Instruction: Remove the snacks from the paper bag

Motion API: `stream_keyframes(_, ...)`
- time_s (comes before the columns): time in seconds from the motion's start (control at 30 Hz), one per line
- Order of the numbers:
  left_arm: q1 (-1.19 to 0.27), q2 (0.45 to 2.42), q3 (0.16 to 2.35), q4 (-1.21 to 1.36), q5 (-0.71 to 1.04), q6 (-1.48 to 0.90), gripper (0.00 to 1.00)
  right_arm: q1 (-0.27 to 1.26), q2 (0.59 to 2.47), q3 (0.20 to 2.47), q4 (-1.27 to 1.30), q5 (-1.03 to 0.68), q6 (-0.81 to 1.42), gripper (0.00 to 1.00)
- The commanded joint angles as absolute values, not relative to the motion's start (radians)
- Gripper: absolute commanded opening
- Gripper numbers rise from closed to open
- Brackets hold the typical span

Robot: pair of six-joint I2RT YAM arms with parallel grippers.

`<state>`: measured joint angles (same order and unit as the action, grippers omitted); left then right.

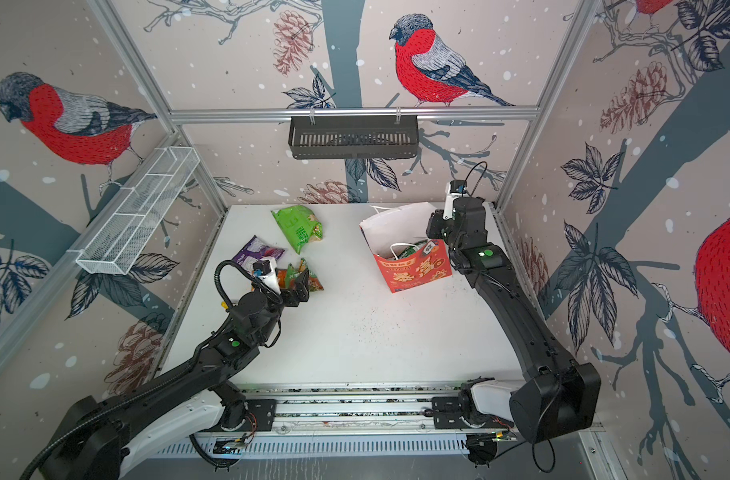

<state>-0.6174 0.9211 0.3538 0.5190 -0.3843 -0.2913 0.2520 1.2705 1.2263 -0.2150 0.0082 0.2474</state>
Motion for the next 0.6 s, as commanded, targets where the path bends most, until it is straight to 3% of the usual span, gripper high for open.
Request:
stream_keyframes(0.0, -0.617, 0.926, 0.360, 0.578, -0.356, -0.305, 0.97, 0.279, 1.268, 1.241, -0.116, -0.072, 0.169, 0.00)
stream_keyframes(0.57, -0.704, 0.918, 0.580, 0.392, -0.240, -0.373, 0.88, 0.507, 1.258, 1.154, -0.098, 0.105, 0.114, 0.00)
